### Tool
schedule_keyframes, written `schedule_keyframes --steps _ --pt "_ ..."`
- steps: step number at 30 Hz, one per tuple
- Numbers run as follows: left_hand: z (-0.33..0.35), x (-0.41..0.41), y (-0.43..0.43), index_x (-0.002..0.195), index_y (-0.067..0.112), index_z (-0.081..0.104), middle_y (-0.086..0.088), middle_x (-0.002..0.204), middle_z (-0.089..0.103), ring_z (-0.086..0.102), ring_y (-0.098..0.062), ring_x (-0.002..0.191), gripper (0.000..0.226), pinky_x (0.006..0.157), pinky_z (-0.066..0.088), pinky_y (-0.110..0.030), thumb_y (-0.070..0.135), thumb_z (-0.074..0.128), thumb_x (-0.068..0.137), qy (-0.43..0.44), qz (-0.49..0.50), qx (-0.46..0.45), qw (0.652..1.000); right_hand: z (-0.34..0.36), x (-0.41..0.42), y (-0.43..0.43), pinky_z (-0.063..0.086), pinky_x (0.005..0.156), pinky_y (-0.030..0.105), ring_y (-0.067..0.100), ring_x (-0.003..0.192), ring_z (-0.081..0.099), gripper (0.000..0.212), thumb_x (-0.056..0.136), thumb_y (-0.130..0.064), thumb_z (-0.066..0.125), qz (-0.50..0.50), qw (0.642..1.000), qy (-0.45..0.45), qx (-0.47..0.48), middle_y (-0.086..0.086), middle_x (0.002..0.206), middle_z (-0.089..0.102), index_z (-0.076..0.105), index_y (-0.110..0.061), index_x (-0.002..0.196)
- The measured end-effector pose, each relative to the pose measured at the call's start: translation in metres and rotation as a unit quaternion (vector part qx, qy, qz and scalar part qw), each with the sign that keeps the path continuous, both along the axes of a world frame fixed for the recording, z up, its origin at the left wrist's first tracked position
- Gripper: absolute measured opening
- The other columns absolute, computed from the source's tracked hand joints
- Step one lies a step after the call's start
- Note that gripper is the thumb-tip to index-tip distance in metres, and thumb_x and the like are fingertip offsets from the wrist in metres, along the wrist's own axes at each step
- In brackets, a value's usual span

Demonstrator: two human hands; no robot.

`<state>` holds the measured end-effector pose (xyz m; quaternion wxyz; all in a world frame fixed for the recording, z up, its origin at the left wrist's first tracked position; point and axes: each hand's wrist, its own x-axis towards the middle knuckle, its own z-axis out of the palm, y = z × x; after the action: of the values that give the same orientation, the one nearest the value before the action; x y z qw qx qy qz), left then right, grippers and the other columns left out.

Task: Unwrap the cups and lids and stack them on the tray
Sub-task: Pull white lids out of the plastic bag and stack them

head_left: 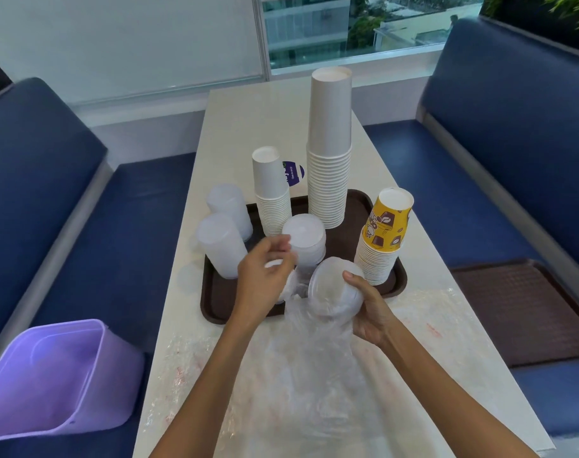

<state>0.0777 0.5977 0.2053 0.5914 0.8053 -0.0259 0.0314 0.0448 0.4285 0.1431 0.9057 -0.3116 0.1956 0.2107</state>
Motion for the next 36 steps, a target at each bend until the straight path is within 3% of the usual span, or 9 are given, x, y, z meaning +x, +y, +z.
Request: schedule_keyframes --steps 2,6,11,13,15,17,23,32,36 --pt "-0.002 -0.009 -0.006 0.113 0.025 0.062 0.009 0.11 0.065 0.061 -0.001 0.099 0.03 0.079 0.048 -0.011 0.018 0.069 0.085 0.037 -0.076 -0.002 0.996 0.003 0.0 0.004 0.055 0.083 0.047 0.032 0.102 0.062 0.111 0.026 -0.028 0.098 0.016 1.0 -0.017 -0.003 0.019 0.11 0.065 0.054 -0.009 0.126" --pt "-0.012 -0.022 -0.014 0.125 0.025 0.058 0.015 0.12 0.058 0.058 -0.005 0.109 0.048 0.08 0.05 -0.011 0.033 0.072 0.081 0.087 -0.129 0.019 0.988 0.009 -0.002 0.005 0.055 0.082 0.046 0.028 0.089 0.07 0.073 0.029 -0.033 0.097 0.044 0.997 -0.065 -0.017 0.017 0.1 0.071 0.076 -0.013 0.096" --pt "-0.022 -0.03 -0.019 0.13 0.024 0.054 0.011 0.127 0.055 0.057 -0.01 0.109 0.054 0.08 0.047 -0.012 0.036 0.071 0.08 0.115 -0.128 0.02 0.985 0.011 -0.004 0.005 0.056 0.079 0.044 0.028 0.089 0.07 0.067 0.033 -0.04 0.096 0.066 0.995 -0.055 -0.044 0.017 0.101 0.071 0.078 -0.015 0.093" --pt "-0.025 -0.032 -0.02 0.129 0.025 0.054 0.009 0.128 0.056 0.057 -0.01 0.108 0.053 0.084 0.05 -0.019 0.036 0.071 0.081 0.122 -0.12 0.013 0.985 0.017 -0.007 0.007 0.056 0.077 0.043 0.027 0.086 0.07 0.055 0.052 -0.046 0.088 0.054 0.995 -0.044 -0.065 0.015 0.092 0.073 0.076 -0.016 0.096" --pt "-0.028 -0.033 -0.02 0.13 0.022 0.055 0.005 0.129 0.057 0.058 -0.013 0.109 0.054 0.091 0.052 -0.029 0.036 0.071 0.081 0.131 -0.112 0.003 0.985 0.02 -0.008 0.006 0.058 0.071 0.039 0.025 0.082 0.068 0.035 0.08 -0.044 0.063 0.042 0.995 -0.029 -0.085 0.011 0.081 0.073 0.064 -0.018 0.102" --pt "-0.03 -0.033 -0.021 0.131 0.021 0.055 0.003 0.13 0.057 0.058 -0.015 0.111 0.054 0.095 0.052 -0.038 0.036 0.07 0.081 0.14 -0.102 -0.009 0.985 0.021 -0.008 0.005 0.058 0.066 0.037 0.022 0.074 0.069 0.024 0.092 -0.038 0.048 0.045 0.994 -0.022 -0.096 0.009 0.074 0.073 0.06 -0.018 0.098" --pt "-0.036 -0.033 -0.019 0.129 0.017 0.057 0.001 0.127 0.061 0.059 -0.018 0.115 0.052 0.097 0.051 -0.04 0.034 0.07 0.081 0.145 -0.09 -0.043 0.984 0.017 -0.007 0.008 0.054 0.08 0.044 0.026 0.09 0.063 0.034 0.072 -0.035 0.06 0.07 0.99 -0.029 -0.118 0.01 0.085 0.07 0.062 -0.017 0.102" --pt "-0.036 -0.029 -0.022 0.124 0.016 0.059 -0.003 0.121 0.063 0.06 -0.019 0.112 0.035 0.096 0.051 -0.034 0.029 0.058 0.092 0.165 -0.082 -0.043 0.982 0.016 -0.007 0.002 0.058 0.068 0.039 0.024 0.08 0.066 0.02 0.093 -0.03 0.047 0.078 0.991 -0.017 -0.111 0.008 0.076 0.072 0.06 -0.016 0.101" --pt "-0.038 -0.031 -0.024 0.127 0.015 0.057 -0.004 0.121 0.063 0.061 -0.021 0.112 0.048 0.095 0.052 -0.04 0.036 0.067 0.085 0.163 -0.099 -0.035 0.981 0.016 -0.006 0.003 0.056 0.076 0.041 0.027 0.09 0.064 0.03 0.082 -0.034 0.056 0.092 0.988 -0.012 -0.123 0.011 0.09 0.069 0.06 -0.015 0.105"
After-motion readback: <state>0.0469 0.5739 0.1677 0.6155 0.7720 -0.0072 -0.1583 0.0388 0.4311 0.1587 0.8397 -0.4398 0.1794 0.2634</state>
